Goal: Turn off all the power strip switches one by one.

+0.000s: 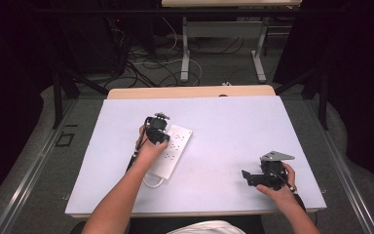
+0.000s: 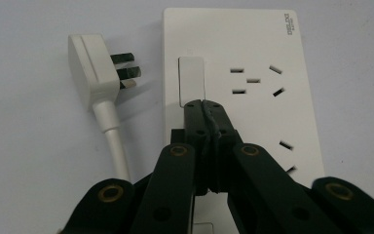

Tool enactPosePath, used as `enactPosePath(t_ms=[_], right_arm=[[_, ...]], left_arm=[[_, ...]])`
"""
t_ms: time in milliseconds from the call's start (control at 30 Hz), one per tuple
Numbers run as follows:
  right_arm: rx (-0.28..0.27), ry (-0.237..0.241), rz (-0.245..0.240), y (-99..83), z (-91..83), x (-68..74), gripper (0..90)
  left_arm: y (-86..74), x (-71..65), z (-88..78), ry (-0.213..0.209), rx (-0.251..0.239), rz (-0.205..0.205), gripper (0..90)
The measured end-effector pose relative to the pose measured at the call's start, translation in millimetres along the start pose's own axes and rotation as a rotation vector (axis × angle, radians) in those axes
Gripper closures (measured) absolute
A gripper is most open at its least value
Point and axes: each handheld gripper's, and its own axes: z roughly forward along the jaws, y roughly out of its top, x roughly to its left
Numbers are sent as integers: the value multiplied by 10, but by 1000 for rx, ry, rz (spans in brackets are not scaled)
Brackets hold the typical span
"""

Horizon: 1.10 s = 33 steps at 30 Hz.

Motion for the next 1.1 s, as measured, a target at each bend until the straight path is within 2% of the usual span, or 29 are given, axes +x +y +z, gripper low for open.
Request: enactPosePath(t_ms=[300,667,1100], right_arm=[[0,0,0,-1,-1,0,137],[1,0,4,-1,-2,0,137],[1,-1,1,-2,-1,-3,138]], left_arm=[[7,-22,3,12,2,1,900],[55,-69,13,11,21,24,900],[164,-96,-36,16,7,26,900]])
